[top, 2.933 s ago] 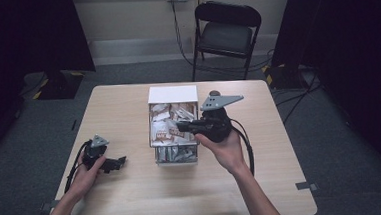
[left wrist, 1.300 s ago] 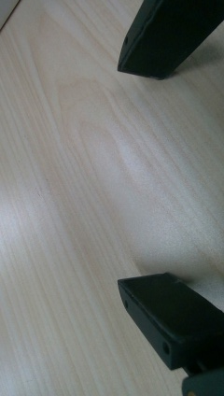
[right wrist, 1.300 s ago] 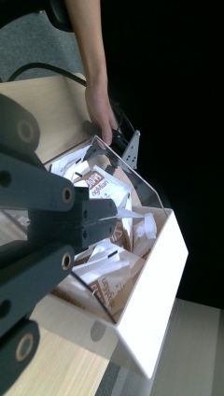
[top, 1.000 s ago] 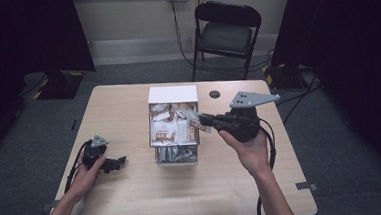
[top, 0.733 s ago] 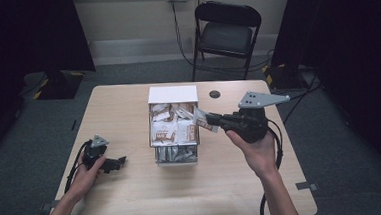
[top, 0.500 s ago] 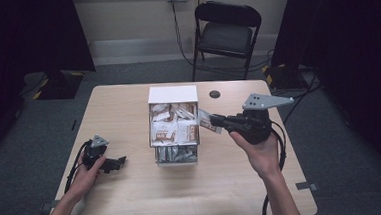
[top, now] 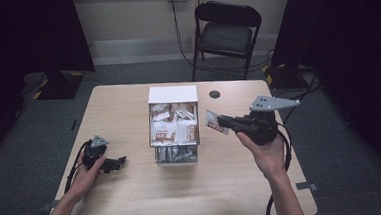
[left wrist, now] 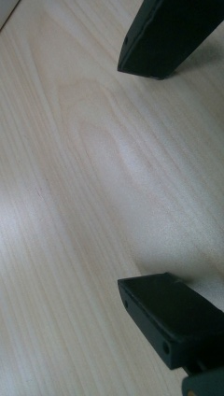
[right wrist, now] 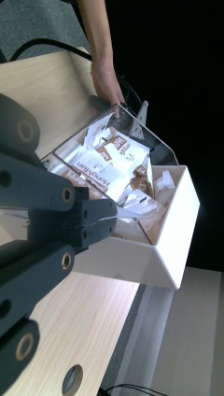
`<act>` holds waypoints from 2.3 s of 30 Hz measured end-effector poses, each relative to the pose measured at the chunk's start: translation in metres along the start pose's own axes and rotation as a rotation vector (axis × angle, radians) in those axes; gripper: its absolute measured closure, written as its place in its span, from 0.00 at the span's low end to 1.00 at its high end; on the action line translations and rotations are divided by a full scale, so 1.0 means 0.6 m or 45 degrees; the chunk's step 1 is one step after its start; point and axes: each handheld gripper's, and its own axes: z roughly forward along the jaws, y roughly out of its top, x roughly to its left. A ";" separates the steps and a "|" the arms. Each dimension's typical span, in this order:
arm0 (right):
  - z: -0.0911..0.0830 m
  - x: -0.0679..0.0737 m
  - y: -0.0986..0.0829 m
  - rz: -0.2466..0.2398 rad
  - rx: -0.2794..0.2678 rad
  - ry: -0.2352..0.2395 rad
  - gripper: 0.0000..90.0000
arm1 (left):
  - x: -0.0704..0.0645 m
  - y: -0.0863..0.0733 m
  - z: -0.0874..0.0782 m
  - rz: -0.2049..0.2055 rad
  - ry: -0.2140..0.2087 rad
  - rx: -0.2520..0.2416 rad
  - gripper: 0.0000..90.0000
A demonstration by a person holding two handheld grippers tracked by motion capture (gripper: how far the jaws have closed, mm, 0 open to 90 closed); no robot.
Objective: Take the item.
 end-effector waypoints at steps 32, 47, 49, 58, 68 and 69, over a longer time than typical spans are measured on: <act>0.052 -0.080 -0.100 0.134 0.184 -0.088 1.00 | 0.000 0.000 0.000 0.000 0.000 0.000 0.00; 0.104 -0.116 -0.165 0.172 0.289 -0.101 1.00 | 0.000 0.000 0.000 0.000 0.000 0.000 0.00; 0.112 -0.122 -0.177 0.184 0.285 -0.104 1.00 | 0.000 0.000 0.000 0.000 0.000 0.000 0.00; 0.140 -0.133 -0.206 0.203 0.370 -0.106 1.00 | 0.000 0.000 0.000 0.000 0.000 0.000 0.00; 0.160 -0.139 -0.225 0.214 0.404 -0.106 1.00 | 0.000 0.000 0.000 0.000 0.000 -0.001 0.00; 0.163 -0.139 -0.226 0.216 0.404 -0.105 1.00 | 0.000 0.000 0.000 0.000 0.000 -0.001 0.00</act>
